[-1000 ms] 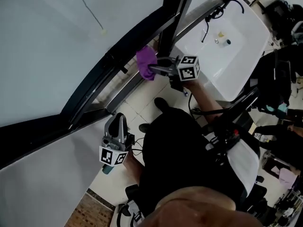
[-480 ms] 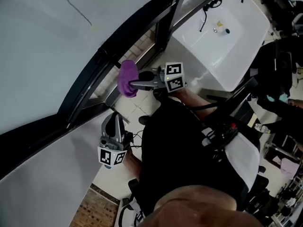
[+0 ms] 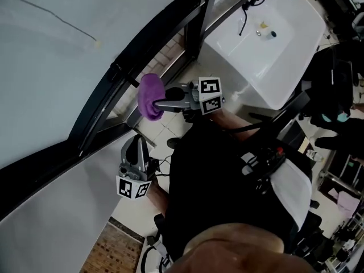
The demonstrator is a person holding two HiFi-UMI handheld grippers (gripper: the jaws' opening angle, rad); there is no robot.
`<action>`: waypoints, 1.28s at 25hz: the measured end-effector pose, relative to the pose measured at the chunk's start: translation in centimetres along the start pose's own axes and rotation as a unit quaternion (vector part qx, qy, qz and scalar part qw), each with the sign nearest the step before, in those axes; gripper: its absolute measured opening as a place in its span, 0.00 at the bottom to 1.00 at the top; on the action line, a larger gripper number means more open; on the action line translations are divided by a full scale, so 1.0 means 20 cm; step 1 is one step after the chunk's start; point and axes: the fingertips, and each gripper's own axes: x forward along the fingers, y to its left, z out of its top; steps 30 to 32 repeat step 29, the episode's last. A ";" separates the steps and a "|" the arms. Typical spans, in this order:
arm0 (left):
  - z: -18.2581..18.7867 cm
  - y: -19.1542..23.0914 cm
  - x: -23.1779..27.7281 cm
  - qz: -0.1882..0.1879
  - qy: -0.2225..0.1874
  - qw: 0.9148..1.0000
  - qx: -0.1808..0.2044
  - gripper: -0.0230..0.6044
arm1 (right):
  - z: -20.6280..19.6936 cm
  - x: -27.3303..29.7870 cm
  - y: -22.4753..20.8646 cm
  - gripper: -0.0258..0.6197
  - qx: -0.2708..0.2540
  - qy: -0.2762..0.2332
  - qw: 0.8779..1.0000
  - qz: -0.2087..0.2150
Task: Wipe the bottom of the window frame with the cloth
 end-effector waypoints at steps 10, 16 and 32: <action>-0.03 -0.04 0.14 0.006 -0.001 1.000 -0.010 0.04 | 0.08 -0.07 0.00 0.14 -0.033 0.002 0.999 0.027; -0.05 -0.09 0.22 0.021 -0.007 1.000 -0.013 0.04 | 0.14 -0.13 0.01 0.14 -0.033 0.002 0.997 0.065; -0.09 -0.12 0.20 0.055 0.003 0.998 -0.020 0.04 | 0.15 -0.17 0.02 0.14 -0.033 0.006 0.995 0.094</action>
